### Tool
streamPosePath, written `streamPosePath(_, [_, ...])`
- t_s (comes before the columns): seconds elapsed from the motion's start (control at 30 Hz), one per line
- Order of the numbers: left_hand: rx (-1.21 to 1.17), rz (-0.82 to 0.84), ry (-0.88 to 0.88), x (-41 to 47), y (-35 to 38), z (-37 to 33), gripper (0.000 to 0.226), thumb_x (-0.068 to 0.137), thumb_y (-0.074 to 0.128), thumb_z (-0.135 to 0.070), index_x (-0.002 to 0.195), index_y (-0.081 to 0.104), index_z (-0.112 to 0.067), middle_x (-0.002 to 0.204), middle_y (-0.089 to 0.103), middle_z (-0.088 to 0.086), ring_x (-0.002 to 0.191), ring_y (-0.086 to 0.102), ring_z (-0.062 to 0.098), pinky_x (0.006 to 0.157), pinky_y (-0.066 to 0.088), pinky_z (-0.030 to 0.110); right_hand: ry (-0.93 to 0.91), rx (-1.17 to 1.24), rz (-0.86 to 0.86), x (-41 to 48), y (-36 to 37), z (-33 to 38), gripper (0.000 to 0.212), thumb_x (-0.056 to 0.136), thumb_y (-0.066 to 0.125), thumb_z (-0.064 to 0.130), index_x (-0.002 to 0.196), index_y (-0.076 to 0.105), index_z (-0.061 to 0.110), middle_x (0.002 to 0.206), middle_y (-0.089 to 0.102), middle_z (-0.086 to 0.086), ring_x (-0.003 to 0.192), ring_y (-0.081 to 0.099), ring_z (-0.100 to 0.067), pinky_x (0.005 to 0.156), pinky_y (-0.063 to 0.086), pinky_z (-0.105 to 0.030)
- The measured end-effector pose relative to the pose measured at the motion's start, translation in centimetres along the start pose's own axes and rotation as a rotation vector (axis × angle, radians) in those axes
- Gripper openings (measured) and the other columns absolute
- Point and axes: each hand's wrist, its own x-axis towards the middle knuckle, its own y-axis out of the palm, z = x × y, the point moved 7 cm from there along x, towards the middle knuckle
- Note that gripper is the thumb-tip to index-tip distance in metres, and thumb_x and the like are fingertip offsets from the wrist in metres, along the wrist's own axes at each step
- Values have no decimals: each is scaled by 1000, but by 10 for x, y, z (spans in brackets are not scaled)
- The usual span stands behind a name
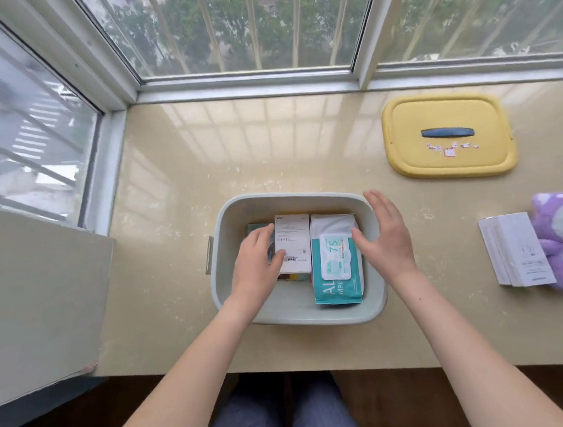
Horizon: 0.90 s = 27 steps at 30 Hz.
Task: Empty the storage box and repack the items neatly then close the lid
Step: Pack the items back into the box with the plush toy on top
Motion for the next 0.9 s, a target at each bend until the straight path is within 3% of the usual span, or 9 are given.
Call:
streamPosePath(0.13, [197,-127,281,-27,-63,-52,45,96,53,-21,138,52,-6,133,59,11,123,54,27,103,44,38,-140,8,-53,-17,-40,65,64,86,69,13,145,45,10,148,46,-8,139,35,-18,118,24,-28])
streamPosePath(0.23, [257,-217,394,-55,-103,-79,48,96,37,-25,134,56,-4,129,61,12,117,57,30,100,46,42,-209,-14,-106,-43,-67,105,57,86,64,14,141,49,7,142,51,-10,135,37,-18,115,22,-21])
streamPosePath(0.4, [279,-242,453,-104,-132,-78,52,102,30,-37,134,57,-6,131,61,10,121,55,31,103,43,43,-248,-109,-144,-95,-83,132,49,92,54,23,139,52,8,139,55,-8,132,46,-24,113,35,-37])
streamPosePath(0.5, [273,-183,423,-129,-131,-56,64,102,18,-50,135,57,-12,131,62,6,123,54,28,103,45,42,-168,-129,-126,-131,-76,126,48,94,53,25,139,51,9,139,54,-6,133,45,-21,115,33,-35])
streamPosePath(0.67, [243,-94,430,-155,-134,-13,63,100,24,-55,127,64,-15,122,66,-1,115,58,23,98,45,33,-6,-166,-52,-192,-43,109,58,94,33,47,139,52,14,139,53,-2,131,44,-16,111,39,-34])
streamPosePath(0.77, [246,-66,426,-157,-148,6,54,97,35,-49,128,63,-15,122,65,-3,114,58,20,94,49,35,74,-167,-56,-212,-40,108,46,98,48,34,138,52,13,138,54,-2,130,45,-15,107,33,-23])
streamPosePath(0.9, [234,-66,425,-148,-166,11,53,96,34,-48,128,62,-15,122,64,-4,115,56,18,94,50,36,146,-178,-124,-221,-57,109,41,97,56,21,137,54,10,135,57,-5,127,49,-18,104,30,-22])
